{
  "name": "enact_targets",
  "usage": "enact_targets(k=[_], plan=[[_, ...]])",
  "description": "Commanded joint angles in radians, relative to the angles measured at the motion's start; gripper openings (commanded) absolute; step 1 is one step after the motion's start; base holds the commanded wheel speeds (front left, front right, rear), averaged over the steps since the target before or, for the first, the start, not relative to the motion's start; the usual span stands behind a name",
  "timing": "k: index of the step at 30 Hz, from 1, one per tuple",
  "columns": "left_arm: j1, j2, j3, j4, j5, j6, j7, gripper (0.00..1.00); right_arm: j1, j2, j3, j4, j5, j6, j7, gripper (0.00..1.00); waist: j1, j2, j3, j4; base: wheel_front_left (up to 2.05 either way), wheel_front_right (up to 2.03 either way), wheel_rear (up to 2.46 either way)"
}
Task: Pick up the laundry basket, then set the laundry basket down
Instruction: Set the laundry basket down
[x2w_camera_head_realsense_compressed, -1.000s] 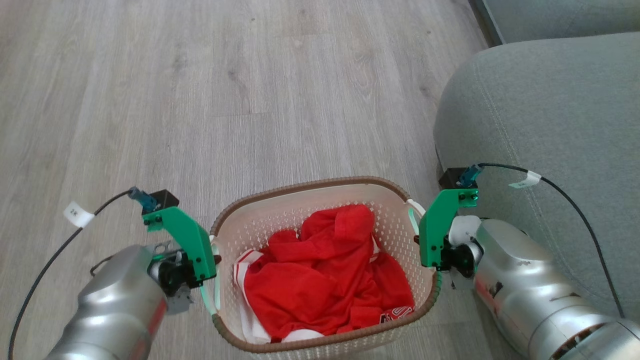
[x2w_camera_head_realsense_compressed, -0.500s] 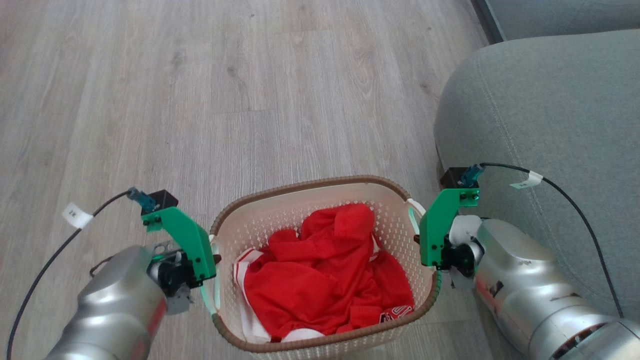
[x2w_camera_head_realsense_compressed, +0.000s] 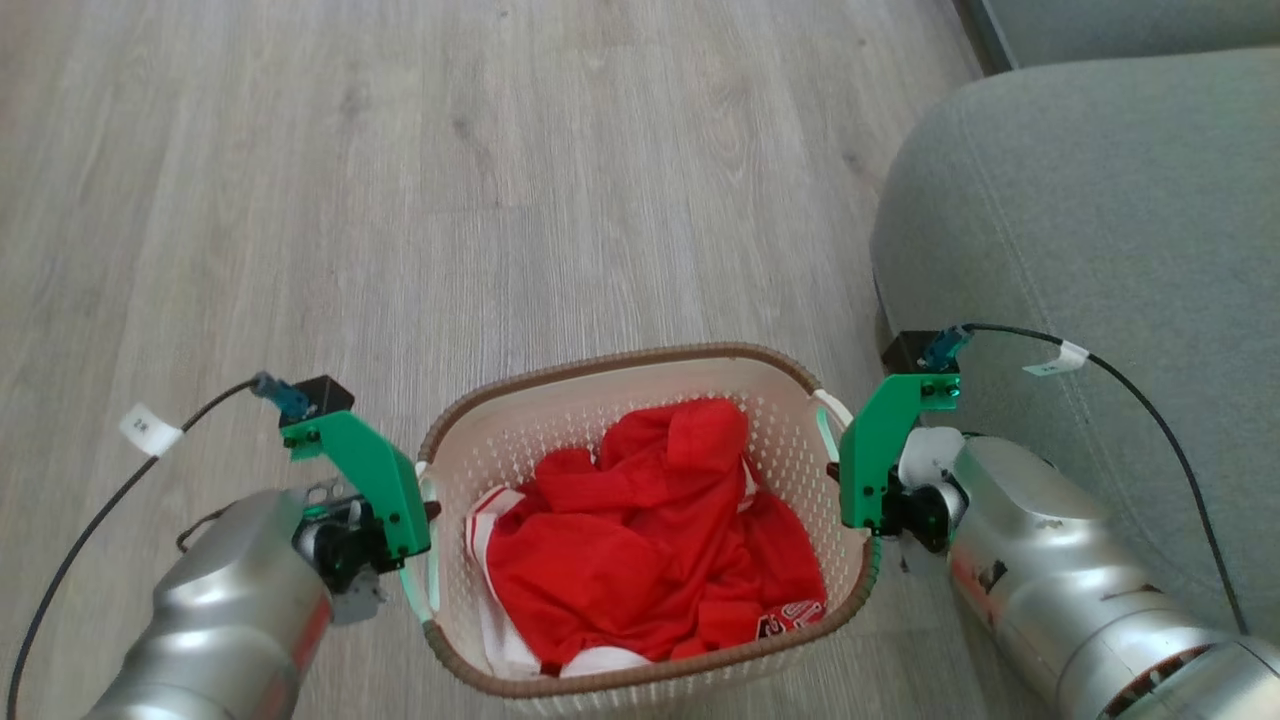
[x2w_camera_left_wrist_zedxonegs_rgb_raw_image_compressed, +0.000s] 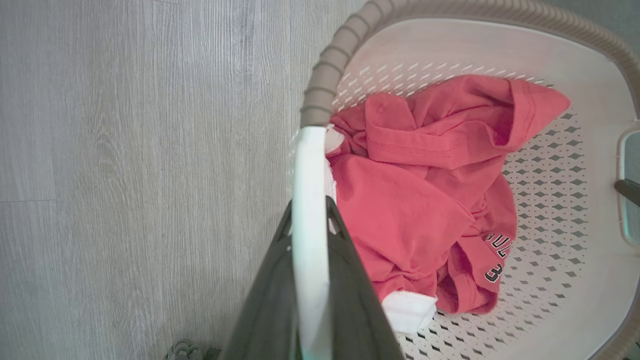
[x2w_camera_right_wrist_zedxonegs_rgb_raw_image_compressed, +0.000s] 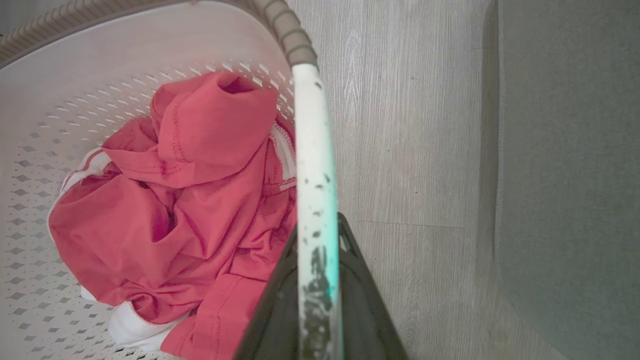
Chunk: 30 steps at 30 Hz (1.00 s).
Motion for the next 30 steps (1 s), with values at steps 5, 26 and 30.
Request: enact_targets(k=[5, 26, 30], plan=[[-0.107, 0.094, 0.035, -0.004, -0.005, 0.001, -0.057, 0.0, -0.06, -0.042, 0.003, 0.007, -0.005, -0.01, -0.049, 0.0, 0.0, 0.0, 0.07, -0.004, 0.0, 0.0, 0.0], [-0.285, 0.107, -0.001, -0.025, 0.043, 0.001, -0.302, 0.0, -0.212, -0.041, -0.005, 0.008, -0.041, -0.01, -0.289, 0.0, 0.0, 0.0, 0.462, -0.023, 0.0, 0.0, 0.0], [-0.322, 0.105, -0.009, -0.02, 0.053, 0.001, -0.35, 0.0, -0.241, -0.04, -0.007, 0.009, -0.054, -0.01, -0.331, 0.0, 0.0, 0.0, 0.541, -0.028, 0.0, 0.0, 0.0]])
